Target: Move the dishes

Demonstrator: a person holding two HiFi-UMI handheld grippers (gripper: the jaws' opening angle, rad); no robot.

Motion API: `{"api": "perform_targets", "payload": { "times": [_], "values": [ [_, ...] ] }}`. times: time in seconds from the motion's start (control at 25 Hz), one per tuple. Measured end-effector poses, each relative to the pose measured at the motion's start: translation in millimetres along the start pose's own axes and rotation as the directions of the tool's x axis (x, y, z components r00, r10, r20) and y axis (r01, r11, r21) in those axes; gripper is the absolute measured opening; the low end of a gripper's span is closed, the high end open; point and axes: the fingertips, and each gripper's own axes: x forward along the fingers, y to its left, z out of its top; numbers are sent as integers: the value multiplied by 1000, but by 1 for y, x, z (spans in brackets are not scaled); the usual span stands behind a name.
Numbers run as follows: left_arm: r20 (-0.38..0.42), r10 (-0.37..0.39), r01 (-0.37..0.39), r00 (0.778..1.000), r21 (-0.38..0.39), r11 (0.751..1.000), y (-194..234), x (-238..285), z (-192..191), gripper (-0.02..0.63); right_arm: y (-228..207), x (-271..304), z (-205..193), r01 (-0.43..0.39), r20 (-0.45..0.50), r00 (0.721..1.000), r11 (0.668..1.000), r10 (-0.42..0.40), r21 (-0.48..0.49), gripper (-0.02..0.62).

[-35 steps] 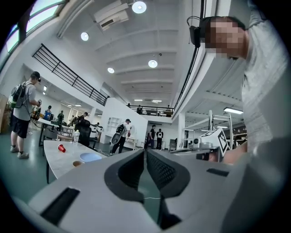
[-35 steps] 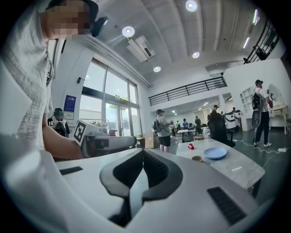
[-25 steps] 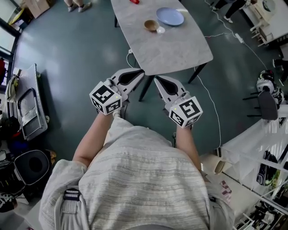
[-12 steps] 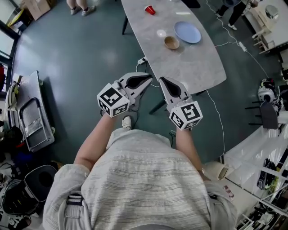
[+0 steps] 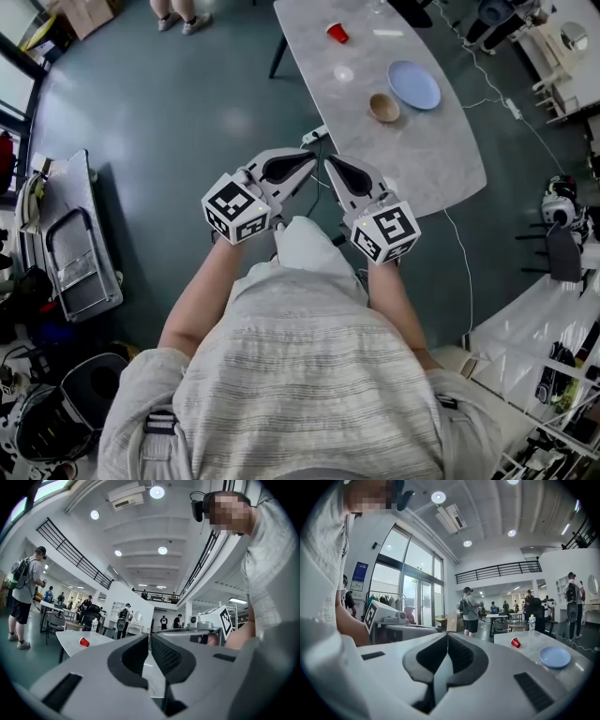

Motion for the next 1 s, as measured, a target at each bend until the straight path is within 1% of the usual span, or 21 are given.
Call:
{"api": "perform_targets", "payload": {
  "times": [0.12, 0.28, 0.4, 0.48, 0.6, 0.8, 1.0],
  "values": [
    [-11, 6, -6, 1000, 8, 1000, 19, 1, -1, 34, -7, 24, 1, -26, 2, 1000, 1000, 26, 2, 18],
    [-10, 16, -16, 1000, 21, 1000, 59, 2, 5, 34, -20, 67, 2, -51, 16, 999, 999, 51, 2, 18],
    [-20, 8, -7, 1000, 32, 999, 94, 9, 11, 34, -39, 104, 6, -52, 26, 998, 999, 52, 14, 18],
    [-24, 0, 0, 1000, 23, 1000, 120, 20, 13, 34, -58, 126, 7, -44, 21, 999, 999, 44, 14, 18],
    [-35, -36, 36, 999, 1, 999, 154, 49, 13, 34, -96, 148, 8, -4, 12, 1000, 1000, 4, 11, 18],
    [-57, -105, 104, 993, -17, 994, 198, 107, 16, 34, -165, 168, 6, 66, -2, 998, 997, -66, 47, 18],
    [-99, -190, 188, 977, -29, 982, 229, 164, 16, 34, -233, 174, 4, 155, 3, 988, 983, -156, 99, 18]
  ]
}}
